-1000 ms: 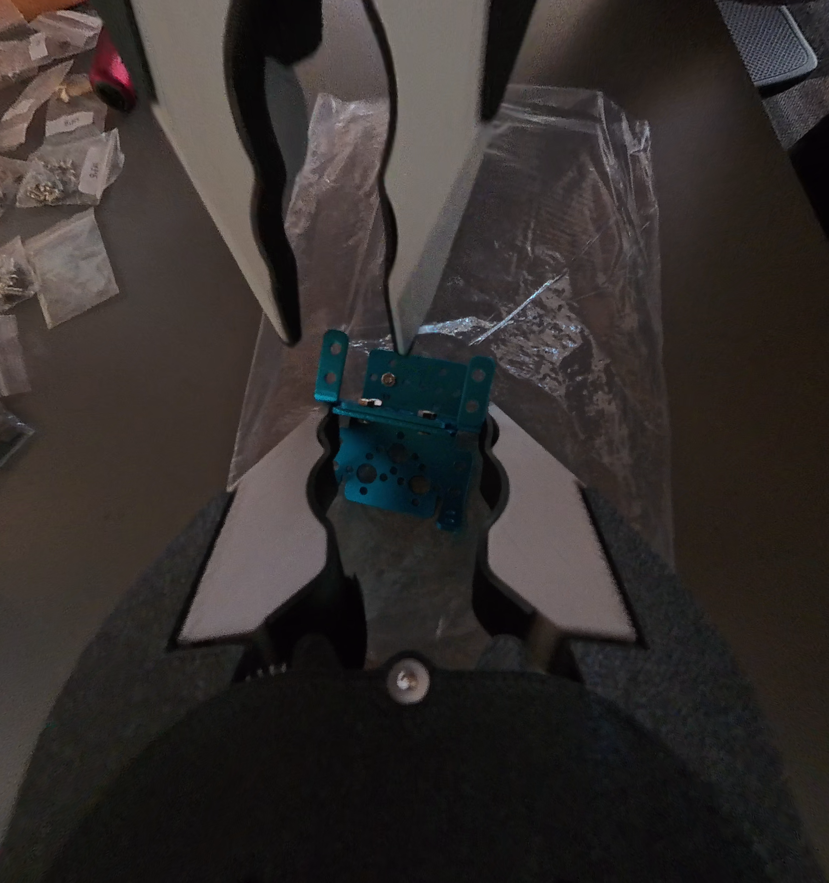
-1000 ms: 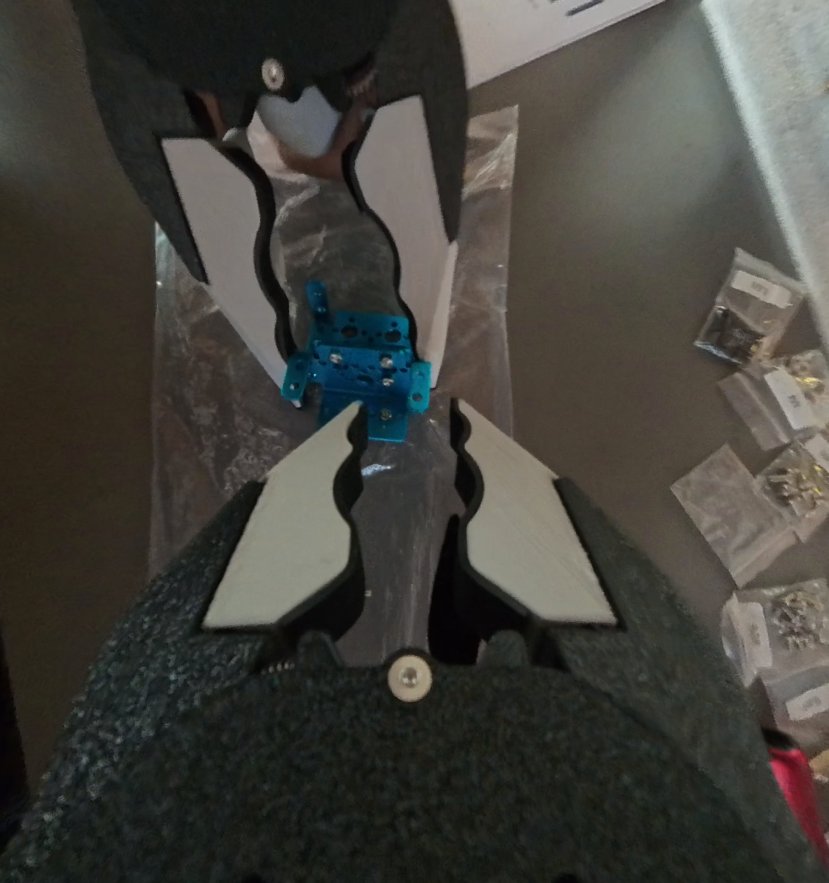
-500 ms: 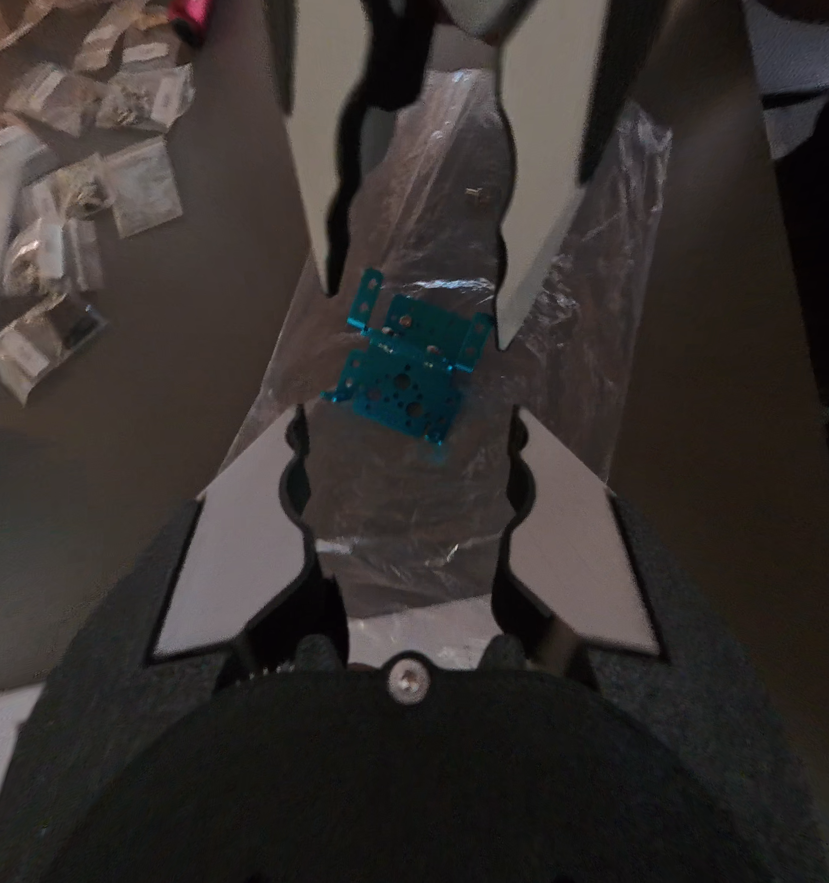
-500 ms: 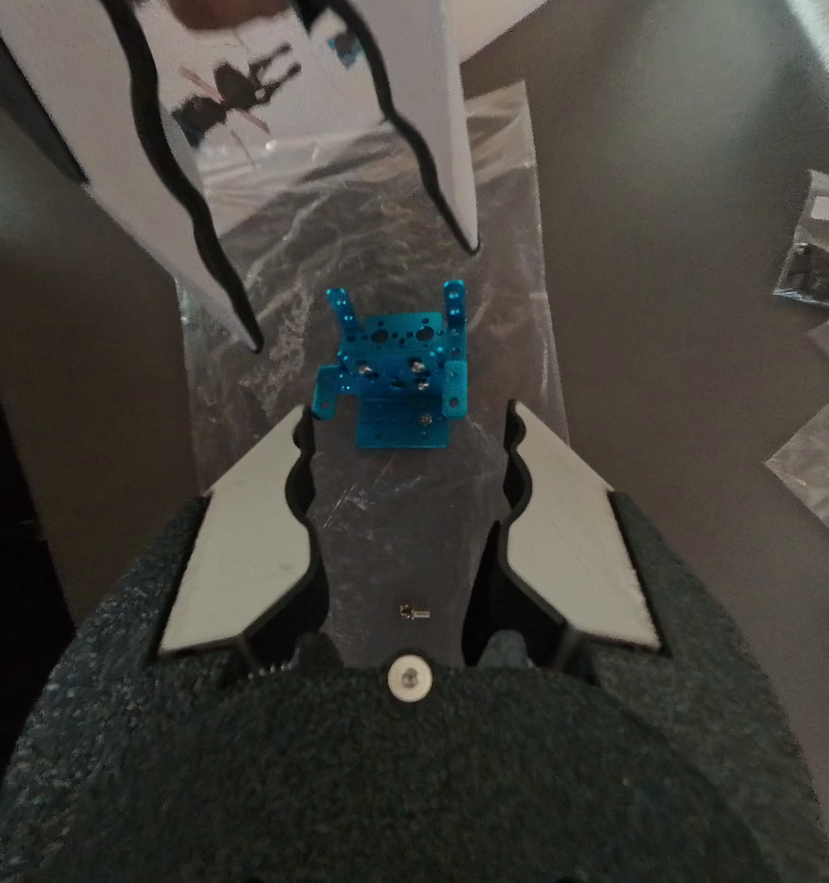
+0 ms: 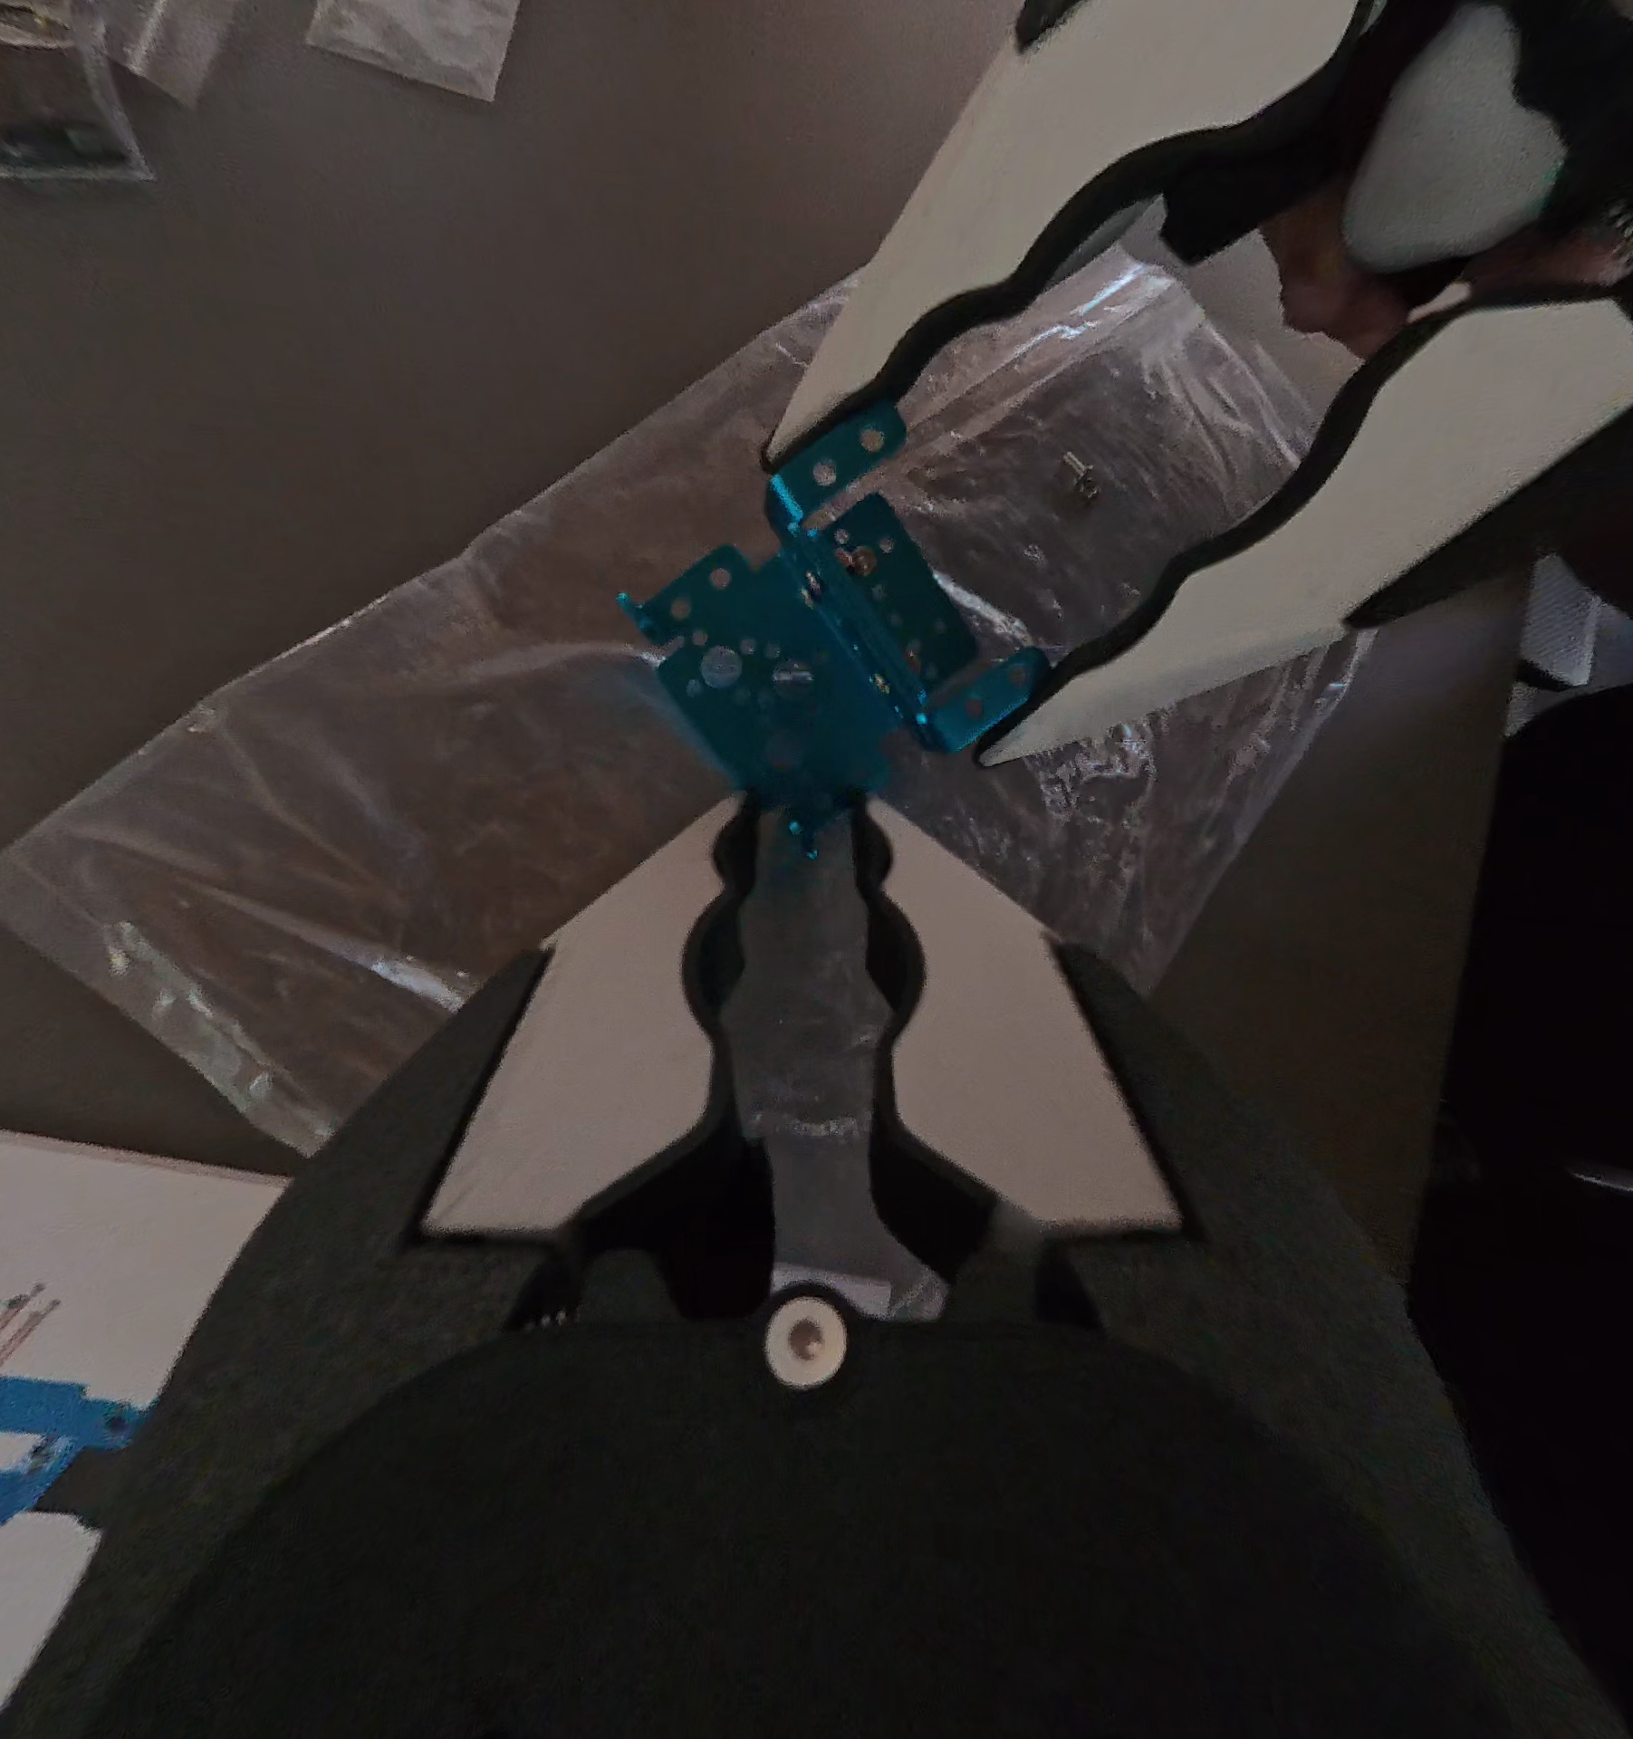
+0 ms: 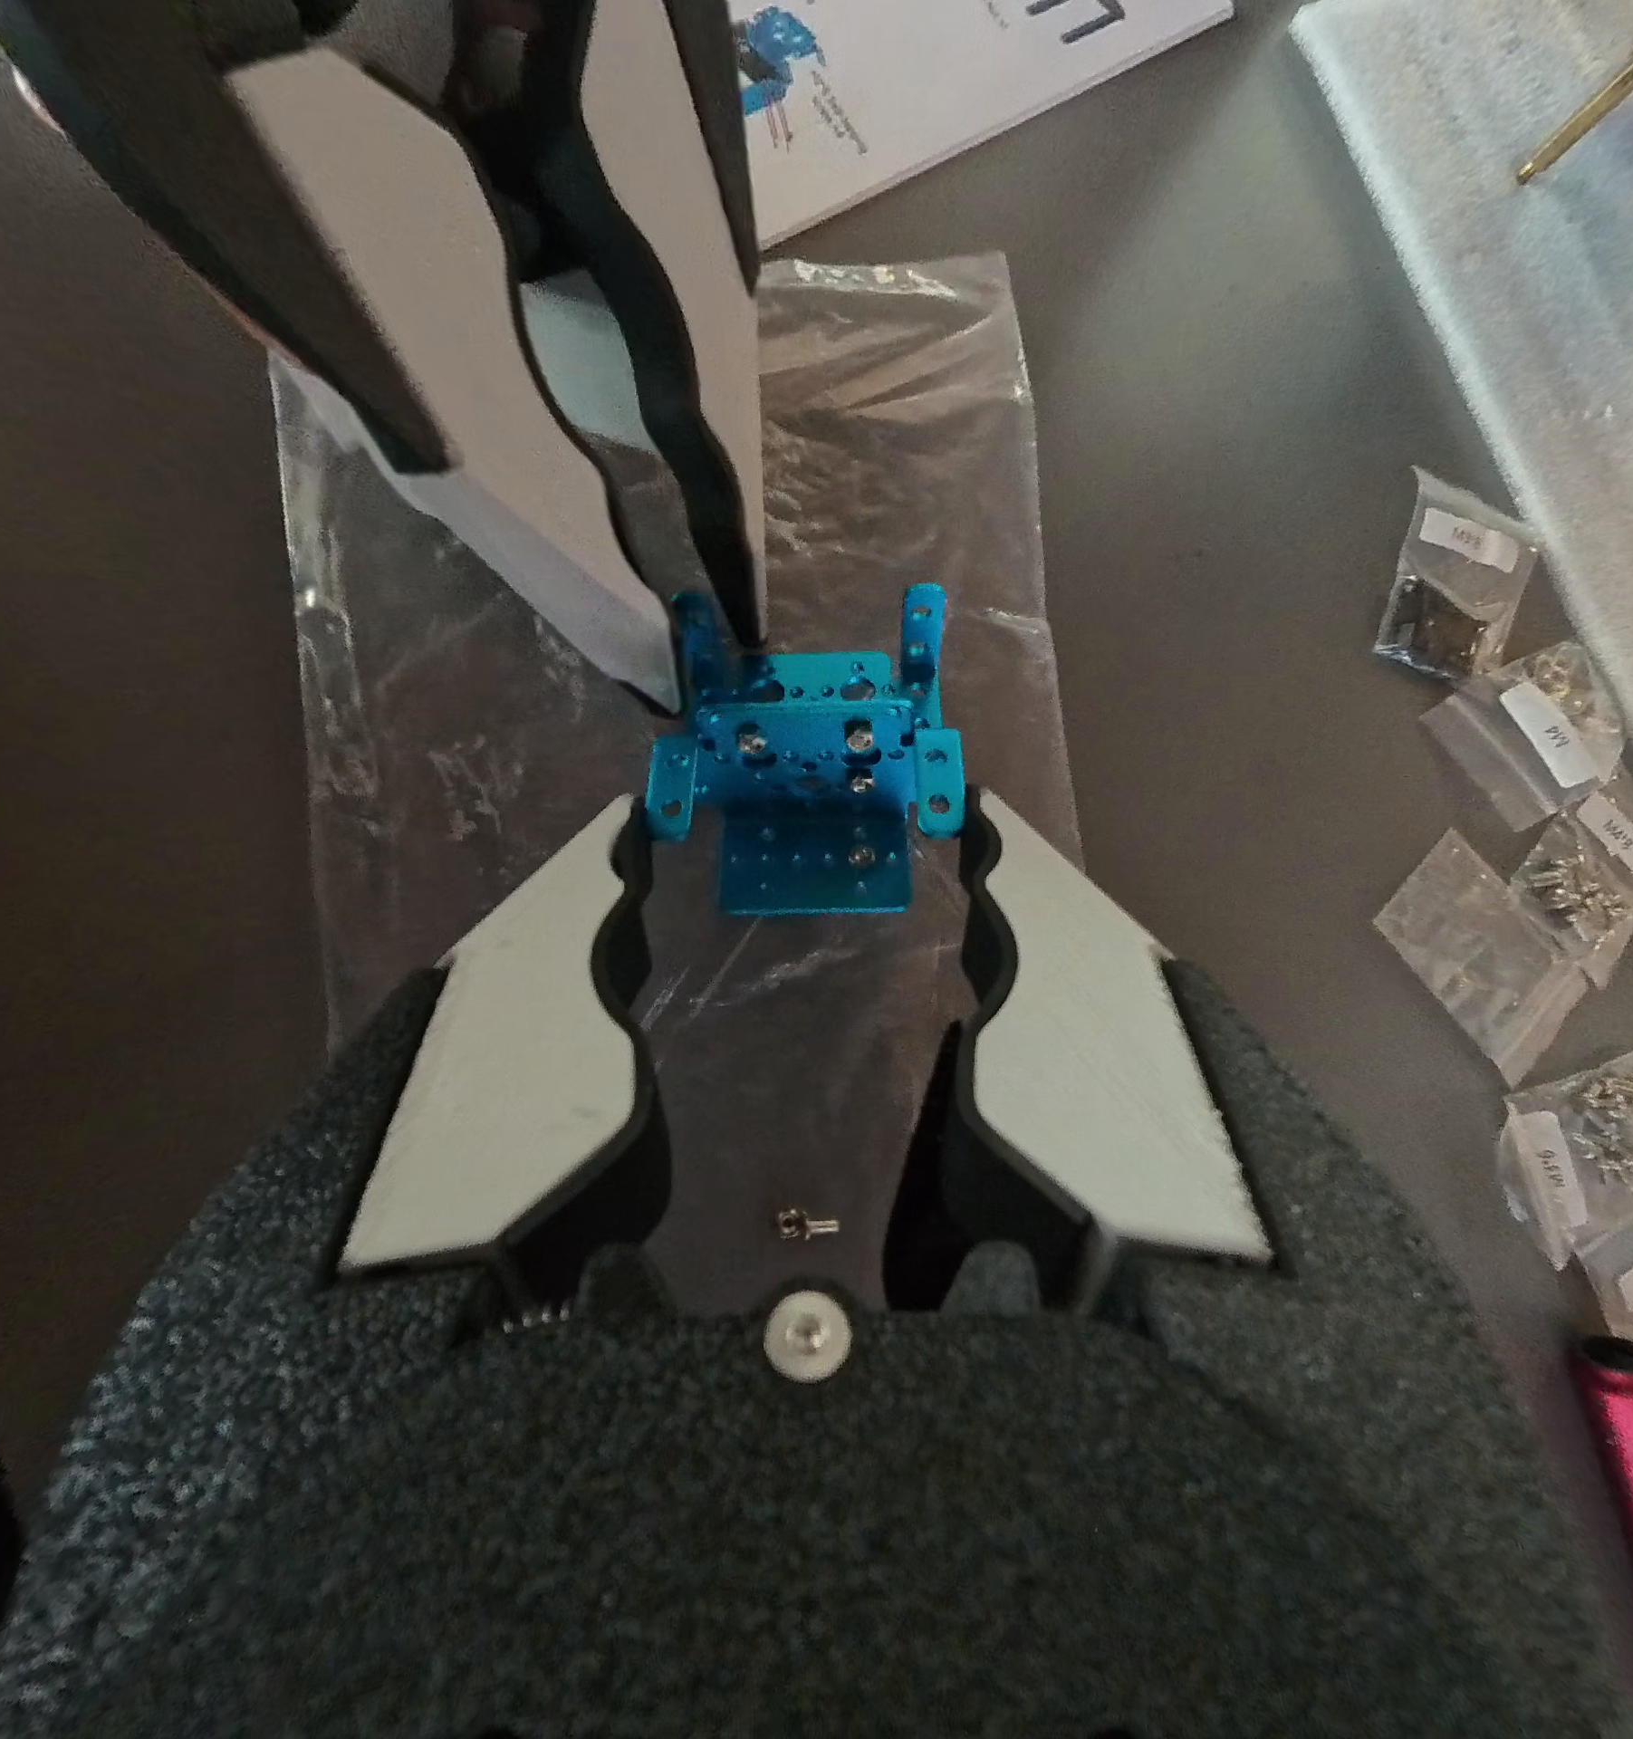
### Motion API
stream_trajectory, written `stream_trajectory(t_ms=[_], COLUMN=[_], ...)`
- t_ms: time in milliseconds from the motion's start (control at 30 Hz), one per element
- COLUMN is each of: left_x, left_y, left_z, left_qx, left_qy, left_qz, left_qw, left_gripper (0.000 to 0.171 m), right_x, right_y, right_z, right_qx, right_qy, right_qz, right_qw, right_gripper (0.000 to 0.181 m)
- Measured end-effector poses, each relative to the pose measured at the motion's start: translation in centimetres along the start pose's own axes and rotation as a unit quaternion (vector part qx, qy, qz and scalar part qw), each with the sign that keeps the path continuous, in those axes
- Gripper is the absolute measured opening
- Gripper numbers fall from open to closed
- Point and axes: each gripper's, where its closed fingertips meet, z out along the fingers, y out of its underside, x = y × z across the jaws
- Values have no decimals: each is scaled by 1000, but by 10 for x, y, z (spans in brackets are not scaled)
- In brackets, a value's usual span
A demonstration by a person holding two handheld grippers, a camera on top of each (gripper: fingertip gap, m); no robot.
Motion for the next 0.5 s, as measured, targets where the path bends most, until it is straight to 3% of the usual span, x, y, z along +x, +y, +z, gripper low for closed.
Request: stream_trajectory(t_ms=[133,233,400,500], left_x=[-3,-5,-15,-10], left_y=[-1,-4,-36,-52], left_z=[2,0,-26,-37], left_qx=[-10,-16,9,27], left_qy=[-45,-105,-259,-305], left_qz=[33,87,237,311], left_qw=[998,990,936,900], left_gripper=[5,4,1,1], right_x=[1,1,-2,0], right_y=[3,6,0,0], right_z=[0,-1,-20,-36], right_qx=[-1,0,44,78], right_qy=[7,6,-1,-26], right_qz=[-4,4,13,43], right_qw=[1000,1000,999,996], right_gripper=[66,66,67,66])
